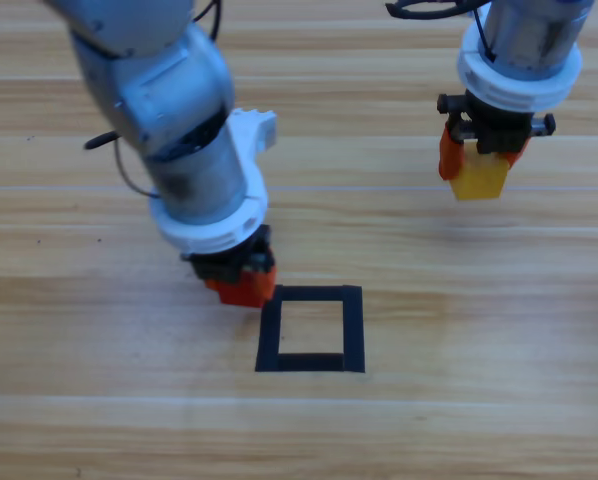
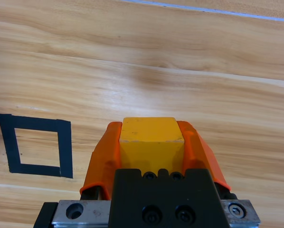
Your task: Stack the blocks in the rectangular block: red at the bottom, yellow in the middle, green on top
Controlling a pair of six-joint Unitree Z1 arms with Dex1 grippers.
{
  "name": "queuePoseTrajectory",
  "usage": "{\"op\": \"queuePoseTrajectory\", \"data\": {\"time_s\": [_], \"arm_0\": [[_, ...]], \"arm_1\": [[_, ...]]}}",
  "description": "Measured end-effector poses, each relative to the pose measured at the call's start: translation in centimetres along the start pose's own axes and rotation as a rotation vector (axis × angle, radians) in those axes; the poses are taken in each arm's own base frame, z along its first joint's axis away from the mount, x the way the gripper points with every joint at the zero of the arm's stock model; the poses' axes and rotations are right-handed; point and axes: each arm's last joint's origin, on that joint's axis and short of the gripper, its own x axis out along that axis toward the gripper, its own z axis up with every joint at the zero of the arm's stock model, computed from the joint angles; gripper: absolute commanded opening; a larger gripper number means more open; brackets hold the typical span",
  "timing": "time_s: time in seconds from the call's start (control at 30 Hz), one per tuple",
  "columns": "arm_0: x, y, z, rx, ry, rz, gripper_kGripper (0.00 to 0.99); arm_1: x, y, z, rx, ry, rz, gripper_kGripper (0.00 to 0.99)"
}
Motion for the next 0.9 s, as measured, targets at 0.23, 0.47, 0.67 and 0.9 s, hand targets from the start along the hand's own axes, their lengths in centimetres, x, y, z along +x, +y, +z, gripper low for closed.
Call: {"op": "queuePoseTrajectory", "data": {"time_s": [0.23,0.47,0.67,0.9], "arm_0": [[2.4,-2.6,0.9,0.044,0.043,0.003,0.000],[2.2,-4.1,-0.1,-0.045,0.048,0.011,0.000],[1.2,-5.0,-0.1,-0.143,0.012,0.030,0.000],[1.0,-5.9,-0.7,-0.217,0.002,0.040,0.000]], "arm_1": [[0.6,-0.2,-0.5,0.015,0.026,-0.016,0.000],[1.5,-0.6,-1.1,0.028,0.062,-0.039,0.000],[1.6,-0.6,-1.3,0.026,0.067,-0.043,0.000],[1.6,-0.6,-1.4,0.020,0.070,-0.044,0.000]]}}
